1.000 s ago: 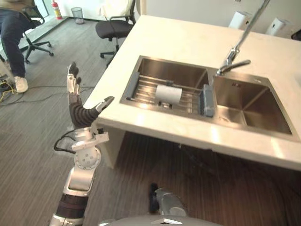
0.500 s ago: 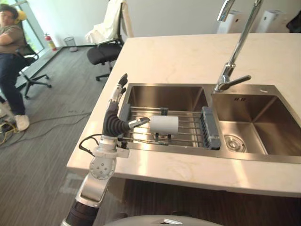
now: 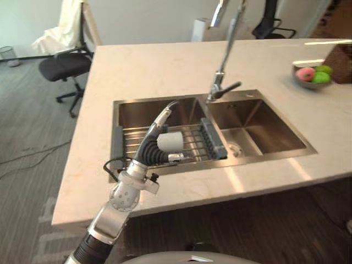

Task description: Walk over to the sink, pick up the cup, carry it to the dishwasher, place the cup inside the dishwasher, then close the dishwasher door

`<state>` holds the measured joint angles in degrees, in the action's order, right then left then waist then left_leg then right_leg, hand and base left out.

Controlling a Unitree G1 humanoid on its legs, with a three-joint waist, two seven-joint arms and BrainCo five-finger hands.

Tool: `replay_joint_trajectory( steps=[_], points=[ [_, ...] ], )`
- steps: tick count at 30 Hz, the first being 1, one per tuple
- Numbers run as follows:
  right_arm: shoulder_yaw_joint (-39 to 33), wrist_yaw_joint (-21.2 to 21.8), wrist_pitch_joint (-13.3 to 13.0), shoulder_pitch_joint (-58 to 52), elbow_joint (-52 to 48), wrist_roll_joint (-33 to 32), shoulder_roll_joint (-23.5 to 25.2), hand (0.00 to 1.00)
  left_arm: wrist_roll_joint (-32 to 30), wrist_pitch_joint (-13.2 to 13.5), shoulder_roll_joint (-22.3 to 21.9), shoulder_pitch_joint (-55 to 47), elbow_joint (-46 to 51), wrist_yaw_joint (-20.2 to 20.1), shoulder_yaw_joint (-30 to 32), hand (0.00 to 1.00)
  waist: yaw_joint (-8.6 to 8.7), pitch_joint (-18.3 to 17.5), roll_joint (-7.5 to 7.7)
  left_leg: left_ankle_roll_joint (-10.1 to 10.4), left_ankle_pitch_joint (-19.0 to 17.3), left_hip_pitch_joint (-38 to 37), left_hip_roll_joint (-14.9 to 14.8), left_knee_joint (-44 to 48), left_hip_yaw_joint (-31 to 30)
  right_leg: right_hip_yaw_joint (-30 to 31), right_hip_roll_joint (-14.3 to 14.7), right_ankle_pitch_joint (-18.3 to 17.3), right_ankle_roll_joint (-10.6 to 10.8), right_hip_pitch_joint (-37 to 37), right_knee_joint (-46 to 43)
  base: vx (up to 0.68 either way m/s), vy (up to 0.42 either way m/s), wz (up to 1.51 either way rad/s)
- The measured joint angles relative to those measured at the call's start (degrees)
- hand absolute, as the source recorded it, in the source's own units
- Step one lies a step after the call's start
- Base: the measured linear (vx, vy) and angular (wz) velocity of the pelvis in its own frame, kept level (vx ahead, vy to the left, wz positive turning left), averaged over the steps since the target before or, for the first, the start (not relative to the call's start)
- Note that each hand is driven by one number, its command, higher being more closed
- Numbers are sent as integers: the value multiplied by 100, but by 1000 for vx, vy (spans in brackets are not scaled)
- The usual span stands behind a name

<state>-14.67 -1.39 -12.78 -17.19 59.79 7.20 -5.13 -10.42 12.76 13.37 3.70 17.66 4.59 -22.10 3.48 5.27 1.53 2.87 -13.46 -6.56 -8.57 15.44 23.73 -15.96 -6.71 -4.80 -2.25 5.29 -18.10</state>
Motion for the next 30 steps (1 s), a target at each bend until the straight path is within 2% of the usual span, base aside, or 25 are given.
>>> replay_joint_trajectory(
  steps=[1,2,3,4,5,6,7,8,9,10,11,12,13,16,21,23,26,30],
  points=[
    [-8,0,1,8,19,-11,5,0,-84,-85,23,64,-40,-2,-8,0,7,18,-28,-10,-8,-4,-40,-18,-5,14,92,100,-128,40,29,-71,-85,-69],
    [10,12,12,72,44,-5,-12,0,-187,-241,33,116,-41,1,14,0,-12,20,-61,7,4,-19,-136,-141,-12,184,307,334,-225,61,352,-116,-80,-85],
    [10,16,29,233,108,-3,-46,0,-243,-312,72,172,-46,6,52,0,-67,31,-165,112,65,-14,-271,-266,219,192,346,95,-342,-30,598,-169,-100,-108],
    [-5,15,80,331,231,-3,-124,0,-340,-395,72,256,-206,17,122,0,-94,45,-140,181,130,-50,-331,-284,412,-192,43,-331,-344,141,-90,-138,-122,-80],
    [17,67,81,296,249,1,-213,0,-415,-536,73,341,-409,38,131,0,-89,41,-150,246,166,-65,-428,-269,455,-366,-271,-529,-189,123,-496,-80,-112,-51],
    [27,108,82,284,249,5,-228,0,-457,-598,86,370,-488,65,146,0,-89,39,-153,301,197,-67,-495,-267,463,-384,-366,-540,-88,43,-485,-24,-169,-24],
    [44,134,82,279,246,35,-248,0,-500,-711,130,385,-549,130,195,0,-84,38,-142,422,267,-49,-620,-269,474,-360,-456,-439,140,-151,-169,-8,-187,-19],
    [61,139,88,266,248,90,-263,0,-510,-751,157,389,-574,147,221,0,-93,31,-114,487,306,-40,-656,-272,484,-356,-515,-331,249,-266,54,48,-295,-30],
    [121,155,156,269,257,174,-267,0,-571,-823,230,396,-607,173,291,0,-142,15,-10,635,389,-37,-700,-265,519,-335,-582,46,922,-468,542,93,-352,-24],
    [122,170,201,270,288,181,-342,0,-672,-938,176,404,-779,226,322,0,-106,43,-152,711,594,-34,-911,-333,494,-376,-274,266,927,-604,852,94,-335,-22],
    [143,220,209,292,291,209,-414,0,-726,-1016,140,405,-816,227,323,0,-102,45,-220,700,705,-37,-953,-428,493,-376,-168,309,873,-624,1000,54,-282,-16],
    [171,259,251,344,290,223,-523,0,-793,-1166,66,433,-844,227,323,0,-62,75,-387,697,894,-47,-1047,-608,516,-379,7,398,776,-642,1193,2,-203,-12],
    [151,259,291,392,292,222,-558,0,-797,-1308,-7,528,-915,220,321,0,-17,94,-439,657,1095,-47,-1063,-768,515,-400,82,422,727,-655,1273,-5,-184,-6],
    [146,321,301,403,287,225,-638,0,-892,-1613,-35,783,-961,217,318,0,23,66,-507,572,1372,-96,-1045,-861,481,-470,100,392,664,-742,1294,-28,-118,9],
    [60,384,358,407,284,212,-652,0,-900,-1917,39,1150,-1214,276,230,0,5,55,-528,598,1351,-142,-923,-1207,454,-539,76,423,707,-691,1439,-89,29,13],
    [-20,388,384,424,279,211,-632,0,-902,-2035,156,1332,-1453,290,172,0,5,58,-531,667,1289,-160,-830,-1296,452,-547,43,551,749,-715,1554,-106,88,3],
    [-48,394,402,435,234,207,-533,0,-1040,-2229,263,1553,-1663,398,190,0,25,147,-388,611,1255,-162,-588,-1283,484,-507,-154,870,870,-824,1774,-42,102,-3],
    [-141,391,423,398,184,213,-535,0,-1428,-2398,522,1768,-2127,374,186,0,131,160,-404,539,1220,-333,-356,-1292,537,-487,-292,1178,961,-1160,2229,-3,68,-4]
  ],
)
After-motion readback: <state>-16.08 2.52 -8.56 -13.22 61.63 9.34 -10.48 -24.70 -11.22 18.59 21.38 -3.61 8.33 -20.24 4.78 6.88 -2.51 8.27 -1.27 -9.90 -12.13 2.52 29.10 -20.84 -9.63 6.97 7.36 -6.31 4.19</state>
